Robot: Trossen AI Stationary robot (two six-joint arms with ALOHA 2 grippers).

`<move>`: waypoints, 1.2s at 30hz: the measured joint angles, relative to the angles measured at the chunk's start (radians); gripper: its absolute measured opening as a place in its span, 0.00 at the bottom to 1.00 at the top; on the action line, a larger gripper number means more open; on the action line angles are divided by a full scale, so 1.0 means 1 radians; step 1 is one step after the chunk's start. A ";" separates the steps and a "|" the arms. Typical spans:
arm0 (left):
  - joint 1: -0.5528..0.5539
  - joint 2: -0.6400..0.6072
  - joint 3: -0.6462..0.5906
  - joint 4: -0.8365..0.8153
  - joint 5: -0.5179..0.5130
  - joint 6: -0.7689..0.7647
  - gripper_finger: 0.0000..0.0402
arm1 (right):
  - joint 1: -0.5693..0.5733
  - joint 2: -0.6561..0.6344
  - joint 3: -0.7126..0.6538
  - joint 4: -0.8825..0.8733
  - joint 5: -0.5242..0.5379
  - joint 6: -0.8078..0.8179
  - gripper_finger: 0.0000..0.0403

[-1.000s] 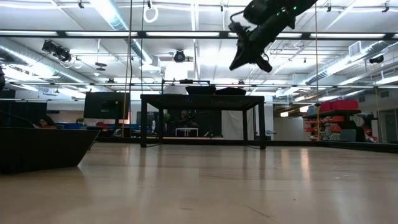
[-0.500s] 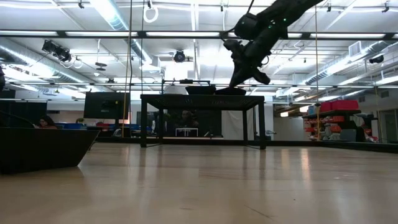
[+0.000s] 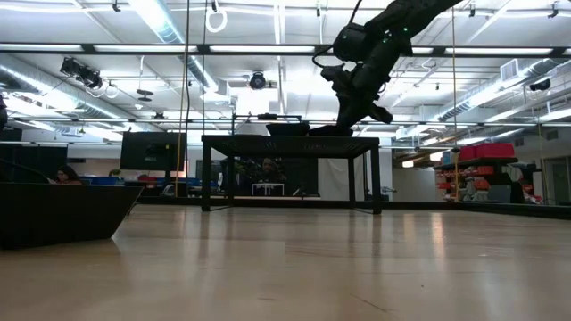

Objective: Pick & Place Mini shaped plates
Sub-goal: Stack the leaf shaped plate on top of the other leaf shaped plate on the shelf

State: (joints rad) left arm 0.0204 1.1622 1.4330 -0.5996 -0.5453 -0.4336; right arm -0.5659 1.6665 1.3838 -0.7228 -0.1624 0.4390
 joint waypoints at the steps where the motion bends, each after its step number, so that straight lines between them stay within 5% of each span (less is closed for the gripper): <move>1: 0.000 0.000 0.000 0.000 0.000 0.000 0.44 | 0.000 0.000 0.000 -0.004 0.005 0.000 0.00; 36: 0.000 0.000 0.000 0.001 0.000 -0.001 0.44 | 0.000 -0.002 0.000 -0.028 0.158 0.047 0.00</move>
State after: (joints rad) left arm 0.0204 1.1622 1.4330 -0.5983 -0.5453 -0.4351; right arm -0.5655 1.6646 1.3834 -0.7513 -0.0040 0.4864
